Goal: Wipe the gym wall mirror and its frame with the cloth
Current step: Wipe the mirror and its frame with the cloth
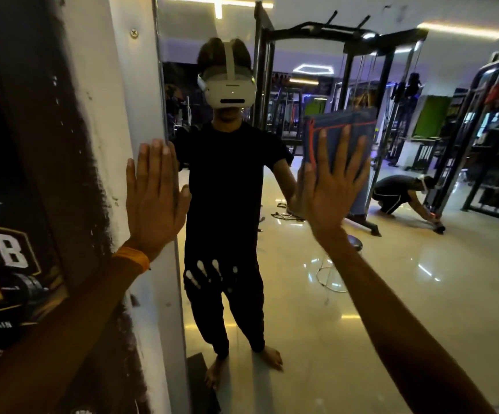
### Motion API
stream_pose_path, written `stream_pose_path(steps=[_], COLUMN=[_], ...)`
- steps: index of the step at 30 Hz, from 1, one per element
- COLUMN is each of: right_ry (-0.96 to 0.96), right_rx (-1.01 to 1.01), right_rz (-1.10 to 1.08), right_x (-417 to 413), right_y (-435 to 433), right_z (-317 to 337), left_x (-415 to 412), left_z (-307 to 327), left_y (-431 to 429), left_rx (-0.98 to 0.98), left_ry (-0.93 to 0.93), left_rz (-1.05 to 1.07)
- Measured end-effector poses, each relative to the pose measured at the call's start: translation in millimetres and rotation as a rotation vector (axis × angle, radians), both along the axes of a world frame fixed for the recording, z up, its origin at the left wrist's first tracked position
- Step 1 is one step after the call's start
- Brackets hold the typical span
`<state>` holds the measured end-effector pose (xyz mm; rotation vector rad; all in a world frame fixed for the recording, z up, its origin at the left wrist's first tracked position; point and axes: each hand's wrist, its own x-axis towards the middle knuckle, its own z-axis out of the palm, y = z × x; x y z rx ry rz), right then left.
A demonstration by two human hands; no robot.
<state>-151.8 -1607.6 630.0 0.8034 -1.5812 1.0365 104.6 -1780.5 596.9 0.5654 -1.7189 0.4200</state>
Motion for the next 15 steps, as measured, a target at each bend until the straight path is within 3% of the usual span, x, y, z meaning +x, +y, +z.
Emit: stream_pose_path(steps=[2, 5, 8, 10, 12, 14, 15], right_ry=[0.091, 0.442, 0.598, 0.51, 0.248, 0.065, 0.094], right_rx=[0.124, 0.486, 0.498, 0.378, 0.17, 0.044, 0.079], right_rz=[0.049, 0.136, 0.187, 0.118, 0.029, 0.015, 0.016], right_x=[25.2, 41.4, 20.4, 6.4, 2.3, 21.5, 35.9], right_y=[-11.5, -10.5, -0.8, 3.8, -0.7, -15.1, -22.8], right_z=[-45.0, -125.9, -97.0, -44.0, 6.9, 17.9, 2.6], left_x=[-2.1, 0.0, 0.7, -0.1, -1.1, -0.8, -0.9], left_z=[-4.7, -7.3, -6.1, -6.8, -7.0, -7.1, -7.2], left_y=[0.8, 0.7, 1.3, 1.9, 2.4, 2.3, 2.0], left_rx=[-0.005, -0.032, -0.052, -0.043, -0.027, -0.014, -0.017], left_ry=[0.006, -0.015, -0.013, 0.001, 0.015, 0.012, 0.007], left_rz=[0.036, 0.058, 0.052, 0.039, 0.028, 0.027, 0.03])
